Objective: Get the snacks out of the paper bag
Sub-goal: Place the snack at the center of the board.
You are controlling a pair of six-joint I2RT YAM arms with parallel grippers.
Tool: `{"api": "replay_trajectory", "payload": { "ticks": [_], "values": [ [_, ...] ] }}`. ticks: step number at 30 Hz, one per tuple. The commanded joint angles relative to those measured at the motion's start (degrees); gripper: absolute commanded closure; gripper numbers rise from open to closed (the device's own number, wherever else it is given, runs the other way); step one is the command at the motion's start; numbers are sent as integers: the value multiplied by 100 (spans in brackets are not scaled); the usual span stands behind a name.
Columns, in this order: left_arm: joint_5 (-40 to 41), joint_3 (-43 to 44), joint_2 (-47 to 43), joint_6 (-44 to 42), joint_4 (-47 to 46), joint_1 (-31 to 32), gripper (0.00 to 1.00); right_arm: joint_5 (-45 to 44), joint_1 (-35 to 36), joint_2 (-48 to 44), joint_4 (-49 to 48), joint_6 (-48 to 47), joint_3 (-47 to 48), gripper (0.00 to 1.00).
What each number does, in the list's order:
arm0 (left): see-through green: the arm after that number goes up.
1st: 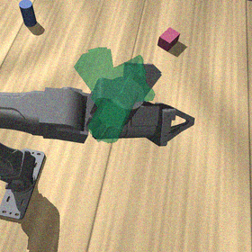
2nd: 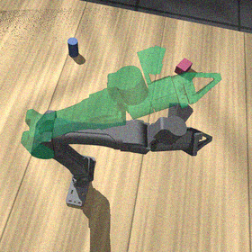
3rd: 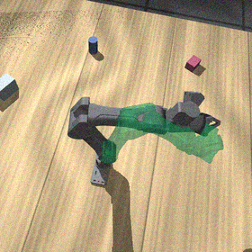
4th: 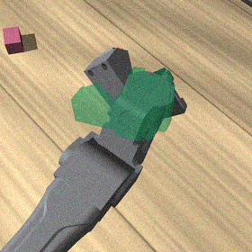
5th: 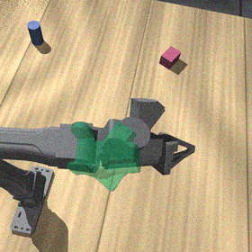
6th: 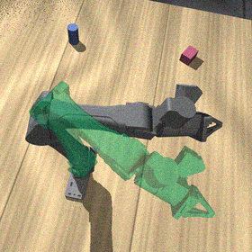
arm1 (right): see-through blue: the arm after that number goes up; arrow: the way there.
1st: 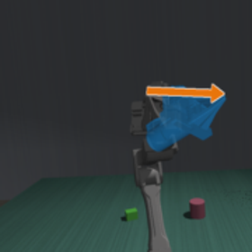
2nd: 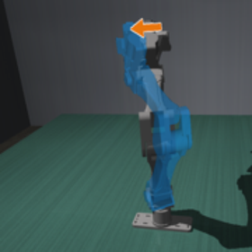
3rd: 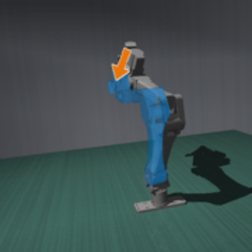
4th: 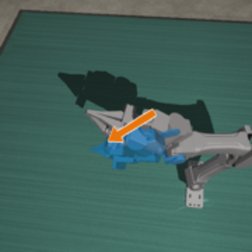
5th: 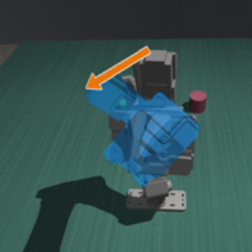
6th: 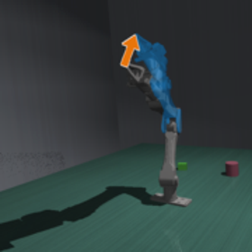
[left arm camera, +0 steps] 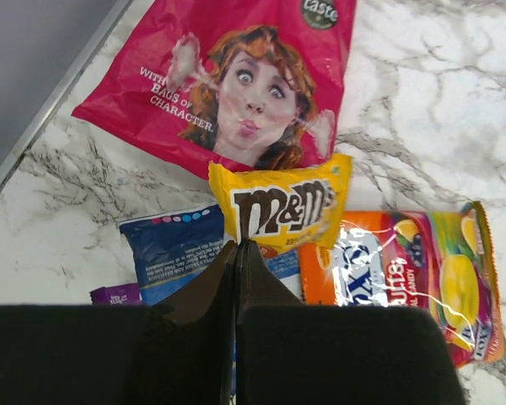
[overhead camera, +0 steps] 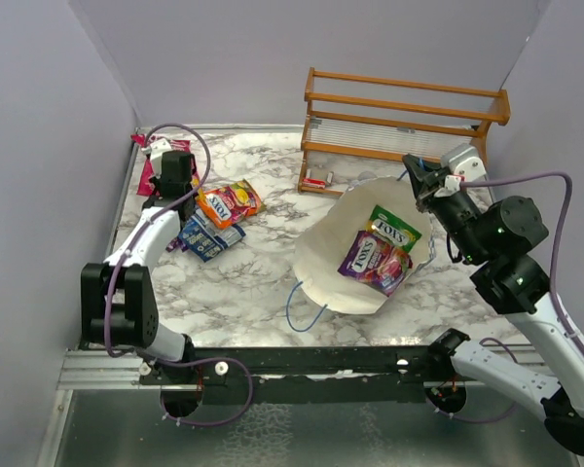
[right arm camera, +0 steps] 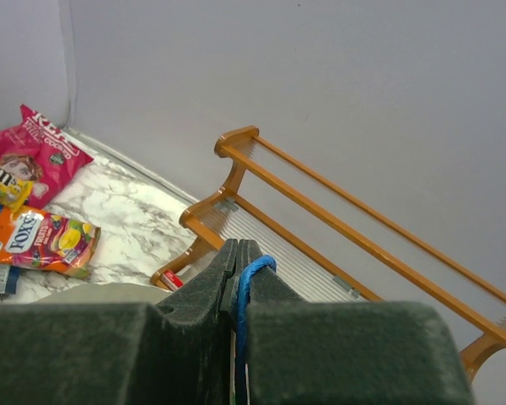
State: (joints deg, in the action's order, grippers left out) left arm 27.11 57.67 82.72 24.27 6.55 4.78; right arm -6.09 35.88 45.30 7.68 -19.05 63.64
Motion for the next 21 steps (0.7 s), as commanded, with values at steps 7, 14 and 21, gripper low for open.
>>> {"api": "replay_trajectory", "payload": {
  "ticks": [7,14,21],
  "values": [
    [-1264,339,-107,278,310,-605,54,552,-19,-203,46,-288,-31,98],
    [-2713,328,-733,-127,172,-609,50,1059,-19,-94,6,-289,23,98],
    [-4295,912,-917,-339,653,-413,47,1092,-19,170,-72,-38,218,98]
  ]
}}
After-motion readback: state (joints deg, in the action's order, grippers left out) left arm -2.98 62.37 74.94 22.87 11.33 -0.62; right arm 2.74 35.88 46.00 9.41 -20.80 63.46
